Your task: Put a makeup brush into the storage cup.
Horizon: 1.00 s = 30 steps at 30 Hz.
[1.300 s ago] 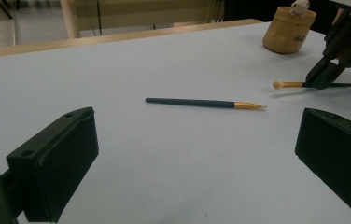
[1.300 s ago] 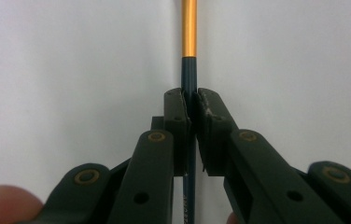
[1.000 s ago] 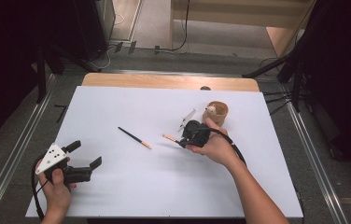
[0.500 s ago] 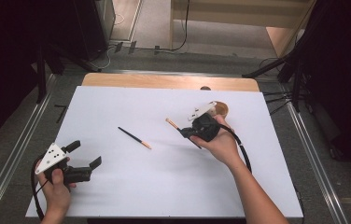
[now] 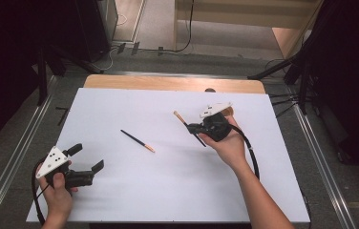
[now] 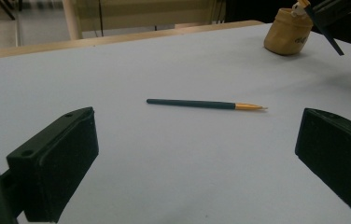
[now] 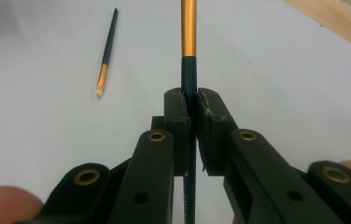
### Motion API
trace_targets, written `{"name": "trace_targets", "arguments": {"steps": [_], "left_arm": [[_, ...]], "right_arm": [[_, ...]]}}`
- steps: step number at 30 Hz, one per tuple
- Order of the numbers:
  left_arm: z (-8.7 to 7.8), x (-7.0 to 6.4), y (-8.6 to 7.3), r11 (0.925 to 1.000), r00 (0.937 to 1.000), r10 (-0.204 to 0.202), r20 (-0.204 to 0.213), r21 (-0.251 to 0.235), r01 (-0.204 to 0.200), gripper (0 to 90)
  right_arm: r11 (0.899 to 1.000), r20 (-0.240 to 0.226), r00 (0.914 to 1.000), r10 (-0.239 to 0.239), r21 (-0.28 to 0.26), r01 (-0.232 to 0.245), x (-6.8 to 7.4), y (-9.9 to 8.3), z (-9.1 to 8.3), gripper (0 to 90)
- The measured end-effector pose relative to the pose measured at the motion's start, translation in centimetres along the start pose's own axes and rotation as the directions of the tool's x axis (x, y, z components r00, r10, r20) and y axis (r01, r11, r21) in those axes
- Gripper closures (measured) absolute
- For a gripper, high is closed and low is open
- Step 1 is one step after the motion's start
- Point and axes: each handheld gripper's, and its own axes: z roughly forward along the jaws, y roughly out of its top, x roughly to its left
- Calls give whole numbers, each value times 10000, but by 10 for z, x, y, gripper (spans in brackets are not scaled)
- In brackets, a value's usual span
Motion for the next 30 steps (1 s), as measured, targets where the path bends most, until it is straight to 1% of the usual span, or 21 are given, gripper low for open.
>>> {"name": "trace_targets", "arguments": {"steps": [7, 9, 11, 12, 13, 14, 16, 20, 25, 26, 30], "left_arm": [[0, 0, 0, 10000, 10000, -18, -16, -17, 18, 1], [0, 0, 0, 10000, 10000, -2, -12, -14, 2, 1], [-1, 0, 0, 10000, 10000, -47, -16, -23, 47, 0], [-1, 0, 0, 10000, 10000, -46, -20, -18, 46, 0], [-1, 0, 0, 10000, 10000, -40, -25, -9, 40, 1], [-1, 0, 0, 10000, 10000, -44, -22, -20, 44, 1], [-1, 0, 0, 10000, 10000, -31, -20, -23, 31, 1], [0, 0, 0, 10000, 10000, 0, -13, -3, 0, 1], [-1, 1, 0, 10000, 10000, -13, -31, -2, 13, 0], [-1, 1, 0, 10000, 10000, -16, -28, -3, 16, 1], [-1, 1, 0, 10000, 10000, -21, -40, 6, 21, 0]], "right_arm": [[9978, 88, 9998, 169, -643, -163, -4, -1, -5, 850], [9973, 78, 9998, 178, -714, -172, -4, -1, -6, 850], [9957, 69, 9997, 220, -907, -212, -5, -1, -8, 850], [9944, 11, 9998, 205, -1040, -203, -5, -1, -9, 850], [9920, 68, 9997, 223, -1241, -213, -5, 0, -11, 850], [9920, 68, 9997, 223, -1241, -213, -5, 0, -11, 850], [9896, 102, 9997, 212, -1428, -196, -5, 1, -13, 850], [9814, 146, 9993, 350, -1891, -316, -6, 1, -19, 850], [9684, 258, 9978, 606, -2440, -525, -10, 1, -25, 850], [9643, 276, 9977, 615, -2595, -523, -11, 1, -26, 850], [9549, 514, 9962, 707, -2923, -527, -13, 1, -30, 850]]}}
